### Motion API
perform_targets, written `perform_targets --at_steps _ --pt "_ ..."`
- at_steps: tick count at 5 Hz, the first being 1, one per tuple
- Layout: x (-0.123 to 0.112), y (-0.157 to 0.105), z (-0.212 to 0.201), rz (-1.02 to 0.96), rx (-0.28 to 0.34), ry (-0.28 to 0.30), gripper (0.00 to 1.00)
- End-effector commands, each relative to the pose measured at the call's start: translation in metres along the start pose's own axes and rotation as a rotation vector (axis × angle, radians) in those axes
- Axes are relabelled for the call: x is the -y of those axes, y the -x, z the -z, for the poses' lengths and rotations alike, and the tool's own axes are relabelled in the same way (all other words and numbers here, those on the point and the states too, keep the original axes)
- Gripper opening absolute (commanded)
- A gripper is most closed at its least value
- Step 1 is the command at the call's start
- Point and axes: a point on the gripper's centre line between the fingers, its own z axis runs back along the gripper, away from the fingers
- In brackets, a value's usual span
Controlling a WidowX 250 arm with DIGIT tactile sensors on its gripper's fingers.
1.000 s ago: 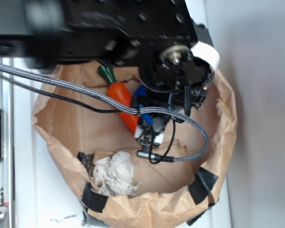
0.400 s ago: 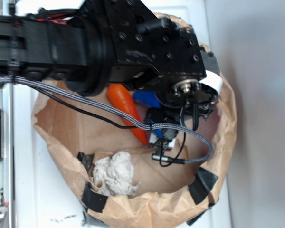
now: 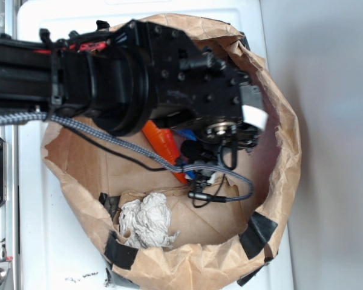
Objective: Grab the blue sponge.
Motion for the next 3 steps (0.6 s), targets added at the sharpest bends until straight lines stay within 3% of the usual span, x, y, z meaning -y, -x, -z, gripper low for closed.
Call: perform_targets --at_steps 1,2,3 --pt "0.006 0.002 0.008 0.069 0.073 -0.073 0.55" --pt "0.008 0.004 0.005 0.072 0.069 -0.073 0.0" --pt "0.009 0.006 -0.009 0.071 0.076 -0.047 0.0"
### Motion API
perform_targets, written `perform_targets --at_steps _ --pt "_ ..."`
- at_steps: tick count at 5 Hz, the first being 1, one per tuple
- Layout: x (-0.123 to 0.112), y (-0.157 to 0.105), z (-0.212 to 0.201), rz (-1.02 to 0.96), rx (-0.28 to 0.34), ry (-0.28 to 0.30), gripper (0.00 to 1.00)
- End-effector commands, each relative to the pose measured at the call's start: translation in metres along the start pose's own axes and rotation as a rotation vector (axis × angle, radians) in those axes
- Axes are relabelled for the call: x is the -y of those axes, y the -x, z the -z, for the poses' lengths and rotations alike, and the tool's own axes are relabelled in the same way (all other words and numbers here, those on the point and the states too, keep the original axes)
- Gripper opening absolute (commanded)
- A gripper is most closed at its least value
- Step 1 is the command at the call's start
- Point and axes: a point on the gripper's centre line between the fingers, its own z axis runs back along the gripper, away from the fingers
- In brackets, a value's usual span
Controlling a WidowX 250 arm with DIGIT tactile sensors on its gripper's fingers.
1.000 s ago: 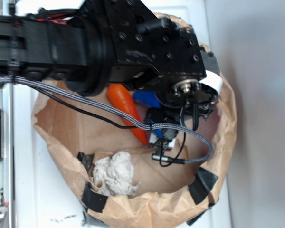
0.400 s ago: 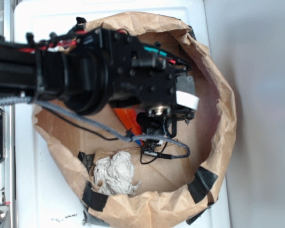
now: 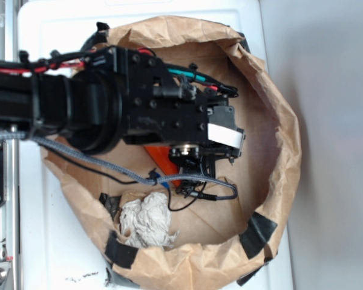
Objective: Grab the blue sponge.
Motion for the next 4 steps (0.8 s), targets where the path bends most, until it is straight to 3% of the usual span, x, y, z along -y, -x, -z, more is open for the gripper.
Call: perform_targets --at_steps 1,2,3,4 --pt "0.005 -0.003 -0.046 0.011 0.019 0.075 0.0" --pt "-0.001 0.0 -0.098 0.012 0.012 0.18 0.0" --pt "-0.005 0.01 -0.134 0.021 0.062 0.203 0.0" --pt "-0.012 0.017 -0.146 0.05 0.061 0.232 0.0"
